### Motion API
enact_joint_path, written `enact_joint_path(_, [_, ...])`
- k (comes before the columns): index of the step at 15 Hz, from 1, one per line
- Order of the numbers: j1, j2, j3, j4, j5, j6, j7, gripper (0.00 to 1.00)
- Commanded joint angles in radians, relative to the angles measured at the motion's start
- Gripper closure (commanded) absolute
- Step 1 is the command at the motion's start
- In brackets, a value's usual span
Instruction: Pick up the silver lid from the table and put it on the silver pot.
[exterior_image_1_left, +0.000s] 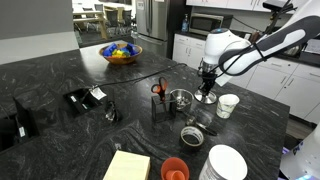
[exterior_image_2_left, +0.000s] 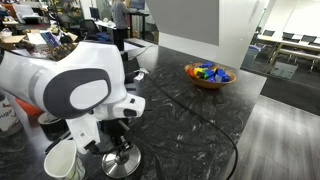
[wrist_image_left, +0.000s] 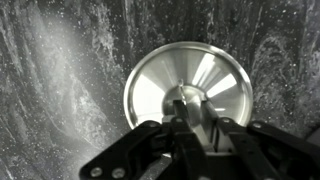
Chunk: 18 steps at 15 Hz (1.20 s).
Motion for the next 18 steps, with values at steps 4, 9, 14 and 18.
enact_joint_path(4, [-0.005, -0.013, -0.007, -0.01, -0.008, 0.027, 0.012, 0.99])
enact_joint_path(9, [-0.016, -0.085, -0.009, -0.005, -0.068, -0.008, 0.038, 0.99])
enact_joint_path(14, [0.009, -0.188, 0.024, 0.029, -0.01, -0.028, -0.025, 0.99])
enact_joint_path(18, [0.045, -0.192, 0.086, 0.08, -0.04, 0.001, -0.045, 0.99])
